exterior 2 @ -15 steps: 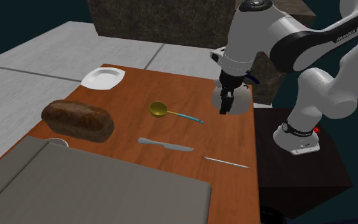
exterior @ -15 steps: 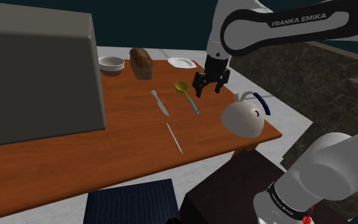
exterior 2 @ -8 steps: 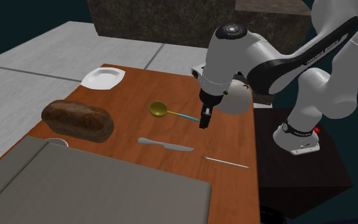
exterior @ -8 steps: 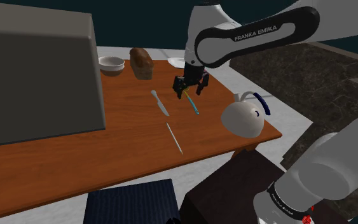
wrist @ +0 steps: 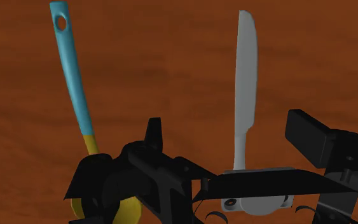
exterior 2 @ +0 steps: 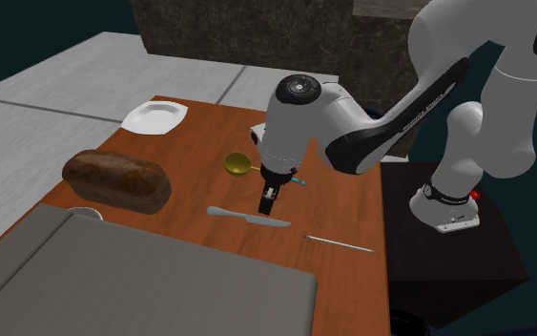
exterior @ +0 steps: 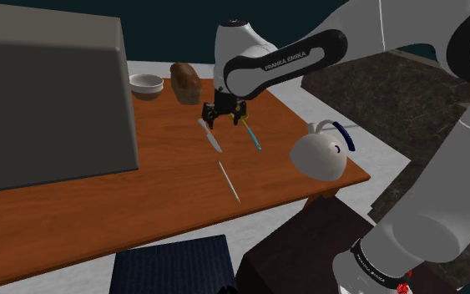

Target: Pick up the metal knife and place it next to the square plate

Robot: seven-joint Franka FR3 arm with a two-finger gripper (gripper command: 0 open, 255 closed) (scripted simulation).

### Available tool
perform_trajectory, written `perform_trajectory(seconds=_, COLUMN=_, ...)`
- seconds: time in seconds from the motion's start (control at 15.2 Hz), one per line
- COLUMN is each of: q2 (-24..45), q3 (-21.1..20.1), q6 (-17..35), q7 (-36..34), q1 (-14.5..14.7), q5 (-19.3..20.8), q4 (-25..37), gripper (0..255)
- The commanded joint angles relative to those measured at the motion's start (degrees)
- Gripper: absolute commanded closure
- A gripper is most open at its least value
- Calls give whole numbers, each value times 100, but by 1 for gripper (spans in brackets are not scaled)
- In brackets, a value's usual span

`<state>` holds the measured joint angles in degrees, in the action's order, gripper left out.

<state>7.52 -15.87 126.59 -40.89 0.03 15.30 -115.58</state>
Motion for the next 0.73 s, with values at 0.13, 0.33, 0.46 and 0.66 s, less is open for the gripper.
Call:
perform_trajectory(seconds=0.13, q2=934, q3=54, q6=7, q7=-501, q1=197, q5=488, q4=935, gripper=0)
perform_trajectory(seconds=0.33, q2=1251, q3=114, q6=50, q7=-629, q1=274, q5=631, q4=1215, gripper=0)
perform_trajectory(seconds=0.46, q2=1339, q3=139, q6=162, q7=-657, q1=272, q5=677, q4=1188, gripper=0)
perform_trajectory(seconds=0.66, q2=1477, q3=179, q6=327, q7=-699, q1=270, q5=747, q4=1157, gripper=0)
